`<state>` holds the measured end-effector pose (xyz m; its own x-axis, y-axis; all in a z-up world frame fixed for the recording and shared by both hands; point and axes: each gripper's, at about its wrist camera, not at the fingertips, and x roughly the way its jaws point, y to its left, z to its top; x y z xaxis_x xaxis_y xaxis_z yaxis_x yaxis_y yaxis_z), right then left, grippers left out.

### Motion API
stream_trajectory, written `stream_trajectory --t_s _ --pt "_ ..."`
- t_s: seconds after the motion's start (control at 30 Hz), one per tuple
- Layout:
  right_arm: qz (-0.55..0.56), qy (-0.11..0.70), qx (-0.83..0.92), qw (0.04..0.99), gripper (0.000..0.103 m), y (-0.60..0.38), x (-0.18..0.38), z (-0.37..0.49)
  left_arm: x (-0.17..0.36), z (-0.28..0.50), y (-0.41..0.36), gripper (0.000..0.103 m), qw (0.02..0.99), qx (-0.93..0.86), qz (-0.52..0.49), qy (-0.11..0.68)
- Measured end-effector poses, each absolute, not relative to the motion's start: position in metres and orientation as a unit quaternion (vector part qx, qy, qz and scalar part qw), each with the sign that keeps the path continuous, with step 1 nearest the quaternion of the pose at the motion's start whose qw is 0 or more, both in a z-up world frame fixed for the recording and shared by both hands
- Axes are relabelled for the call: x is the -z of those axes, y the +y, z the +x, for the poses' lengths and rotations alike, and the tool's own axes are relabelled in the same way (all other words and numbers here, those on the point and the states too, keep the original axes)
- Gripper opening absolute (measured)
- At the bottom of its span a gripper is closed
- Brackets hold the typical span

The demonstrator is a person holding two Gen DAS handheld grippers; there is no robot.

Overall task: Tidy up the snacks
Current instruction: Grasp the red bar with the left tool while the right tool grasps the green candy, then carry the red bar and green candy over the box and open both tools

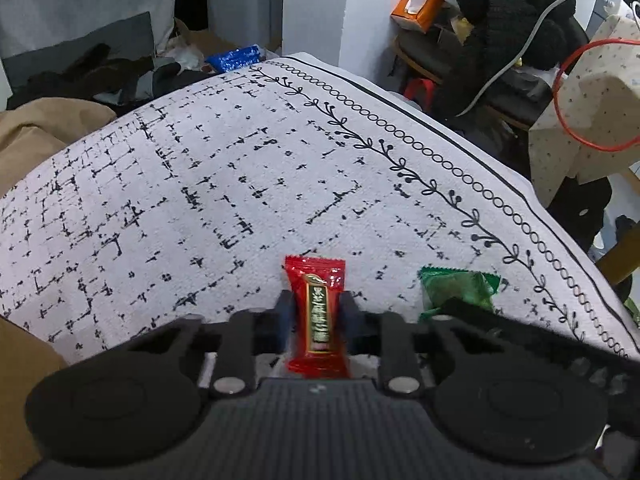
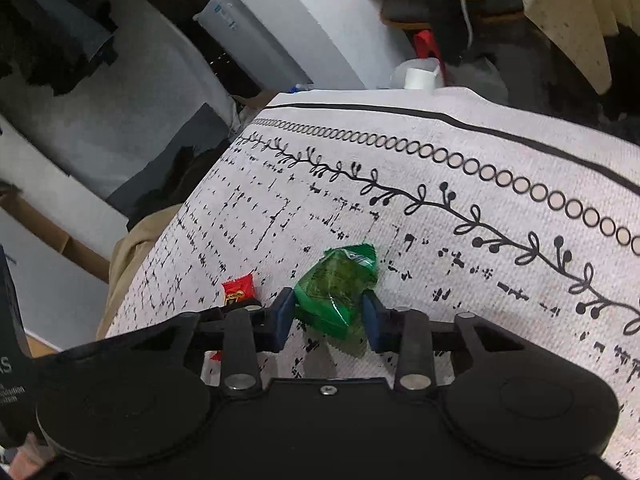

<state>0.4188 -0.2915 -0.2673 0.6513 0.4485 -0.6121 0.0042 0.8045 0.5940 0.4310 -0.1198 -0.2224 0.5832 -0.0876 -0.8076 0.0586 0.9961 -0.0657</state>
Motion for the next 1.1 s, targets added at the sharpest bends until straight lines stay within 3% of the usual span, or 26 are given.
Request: stream_trajectory --t_s 0.23,1.1 --pt "0.277 0.385 -0.152 0.867 0.027 -0.288 0.253 0.414 0.208 0.419 -0.115 0.020 0.893 0.025 -0.032 0.448" --pt "0.239 0.313 -0.262 0.881 0.027 -0.233 0.176 0.367 0.099 0.340 -0.035 0.020 0.913 -0.090 -0.102 0.386"
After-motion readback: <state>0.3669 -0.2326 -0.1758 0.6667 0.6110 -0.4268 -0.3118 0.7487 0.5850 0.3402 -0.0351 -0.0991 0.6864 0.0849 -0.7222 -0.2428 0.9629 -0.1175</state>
